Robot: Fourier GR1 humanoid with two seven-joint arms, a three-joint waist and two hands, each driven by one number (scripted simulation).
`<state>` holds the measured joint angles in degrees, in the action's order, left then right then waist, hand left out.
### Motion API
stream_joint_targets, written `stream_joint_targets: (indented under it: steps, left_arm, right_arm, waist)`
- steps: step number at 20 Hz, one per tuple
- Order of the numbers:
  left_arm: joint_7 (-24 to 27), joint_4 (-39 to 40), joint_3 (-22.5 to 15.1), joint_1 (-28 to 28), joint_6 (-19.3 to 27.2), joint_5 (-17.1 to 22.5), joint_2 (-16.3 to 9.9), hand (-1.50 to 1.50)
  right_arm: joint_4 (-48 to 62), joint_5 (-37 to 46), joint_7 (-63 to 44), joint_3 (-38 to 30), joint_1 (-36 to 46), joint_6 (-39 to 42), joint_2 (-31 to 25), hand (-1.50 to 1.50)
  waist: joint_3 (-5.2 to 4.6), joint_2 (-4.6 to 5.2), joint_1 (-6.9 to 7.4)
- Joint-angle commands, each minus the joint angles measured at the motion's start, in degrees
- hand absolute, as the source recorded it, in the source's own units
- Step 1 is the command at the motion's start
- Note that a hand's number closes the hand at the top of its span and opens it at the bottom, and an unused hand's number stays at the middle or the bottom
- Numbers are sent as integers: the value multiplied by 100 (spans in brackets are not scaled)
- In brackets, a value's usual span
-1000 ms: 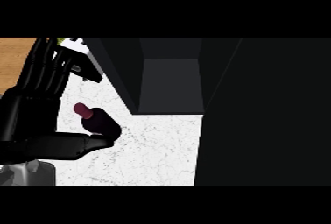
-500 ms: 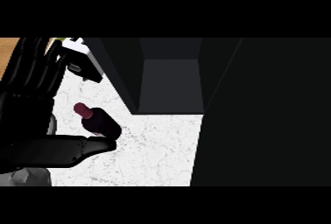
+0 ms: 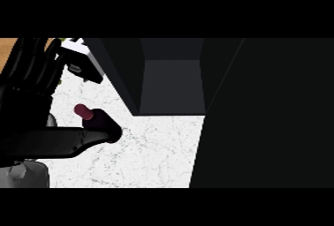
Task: Pick up the wine, place it into the cabinet and close the cabinet
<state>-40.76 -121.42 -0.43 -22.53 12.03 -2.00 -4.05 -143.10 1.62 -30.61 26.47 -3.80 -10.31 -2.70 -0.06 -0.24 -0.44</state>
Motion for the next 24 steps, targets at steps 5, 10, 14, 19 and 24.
stream_joint_targets:
  steps: [5,10,14,19,24]
  left_arm:
    - [483,527,355,69,-104,204,-83,-150]
    - [850,490,304,681,-279,255,-68,-150]
    - [1079,980,374,559,-249,326,31,-150]
    - [1879,1467,486,841,-457,347,-4,-150]
    - [2325,1727,470,1229,-480,256,74,-150]
  right_arm:
    - [-948,846,-662,319,118,-336,-192,-150]
    - [-1020,1030,-919,381,327,-547,-372,-150]
    - [-1098,1089,-730,660,114,-663,-528,-150]
    - [-1243,1070,-864,740,191,-804,-694,-150]
    - [-1081,1046,-932,685,391,-1043,-729,-150]
  waist:
    - [-1,3,-22]
    - [-5,-9,-20]
    - [-2,-11,-66]
    - [-5,-7,-85]
    - [-2,0,-42]
